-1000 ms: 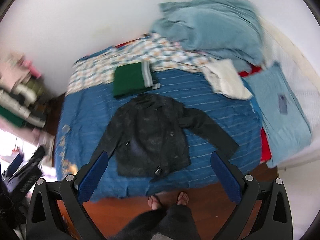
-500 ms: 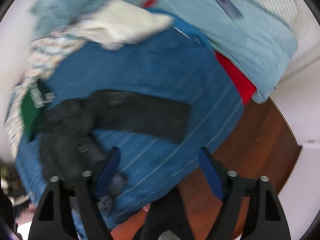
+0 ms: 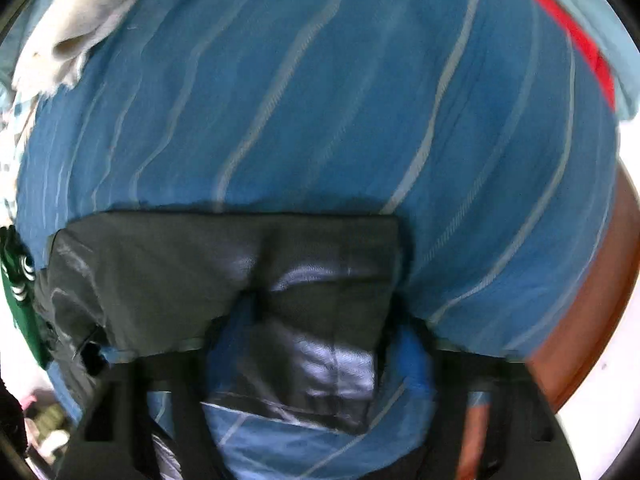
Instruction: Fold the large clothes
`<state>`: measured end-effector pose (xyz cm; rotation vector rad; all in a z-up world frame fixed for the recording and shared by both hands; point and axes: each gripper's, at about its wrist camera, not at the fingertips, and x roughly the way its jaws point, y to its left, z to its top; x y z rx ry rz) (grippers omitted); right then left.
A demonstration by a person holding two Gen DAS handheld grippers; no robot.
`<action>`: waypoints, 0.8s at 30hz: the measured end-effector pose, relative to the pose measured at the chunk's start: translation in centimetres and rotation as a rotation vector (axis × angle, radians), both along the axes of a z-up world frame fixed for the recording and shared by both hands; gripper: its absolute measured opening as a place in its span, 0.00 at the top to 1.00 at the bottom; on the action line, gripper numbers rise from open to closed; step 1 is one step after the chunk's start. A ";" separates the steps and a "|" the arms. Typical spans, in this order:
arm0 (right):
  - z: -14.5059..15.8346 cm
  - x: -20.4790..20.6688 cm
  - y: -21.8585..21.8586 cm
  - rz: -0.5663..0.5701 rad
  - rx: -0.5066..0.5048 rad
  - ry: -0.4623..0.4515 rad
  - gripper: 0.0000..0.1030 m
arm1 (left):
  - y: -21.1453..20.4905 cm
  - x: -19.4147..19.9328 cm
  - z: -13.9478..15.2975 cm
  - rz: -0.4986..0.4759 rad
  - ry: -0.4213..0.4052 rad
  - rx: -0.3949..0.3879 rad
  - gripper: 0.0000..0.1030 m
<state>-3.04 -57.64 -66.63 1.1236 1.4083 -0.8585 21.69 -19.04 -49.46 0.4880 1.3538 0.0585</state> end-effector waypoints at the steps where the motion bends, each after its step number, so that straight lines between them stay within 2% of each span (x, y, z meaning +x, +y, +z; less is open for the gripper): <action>1: 1.2 0.2 0.3 0.040 -0.045 0.032 0.82 | -0.6 0.3 -0.4 -0.012 0.000 -0.002 0.00; 2: 2.1 0.0 0.3 0.039 -0.053 0.015 0.87 | -1.0 0.3 -0.9 -0.030 0.004 -0.003 0.00; 6: 6.7 -2.2 -1.7 -0.012 -0.178 0.052 0.89 | -2.3 0.4 -1.9 -0.058 0.018 -0.016 0.00; 9: 5.7 -2.7 -3.2 -0.023 -0.102 0.033 0.85 | -3.0 0.4 -2.9 -0.064 0.049 -0.032 0.00; 12: 5.6 -3.2 -3.6 -0.043 -0.079 -0.001 0.68 | -3.6 0.2 -4.5 -0.084 0.064 -0.034 0.00; 14: 6.7 -5.1 -3.1 -0.104 -0.102 -0.054 0.41 | -3.9 0.4 -5.5 -0.095 0.065 -0.039 0.00; 16: 7.3 -7.4 -1.7 -0.207 -0.087 -0.103 0.37 | -4.1 0.4 -7.2 -0.102 0.072 -0.033 0.00; 18: 6.4 -9.3 -0.6 -0.297 -0.012 -0.178 0.37 | -4.1 0.5 -8.6 -0.089 0.075 -0.047 0.00; 19: 4.9 -10.1 0.5 -0.352 0.059 -0.250 0.37 | -4.0 0.4 -8.8 -0.081 0.073 -0.054 0.00; 20: 3.9 -10.7 1.2 -0.383 0.091 -0.277 0.37 | -3.8 0.4 -8.9 -0.070 0.061 -0.065 0.00; 22: 1.1 -11.5 2.2 -0.466 0.142 -0.369 0.37 | -3.8 0.1 -8.9 -0.071 0.042 -0.071 0.00; 24: -1.6 -11.4 2.9 -0.530 0.158 -0.414 0.37 | -3.7 -0.4 -8.8 -0.086 0.013 -0.082 0.00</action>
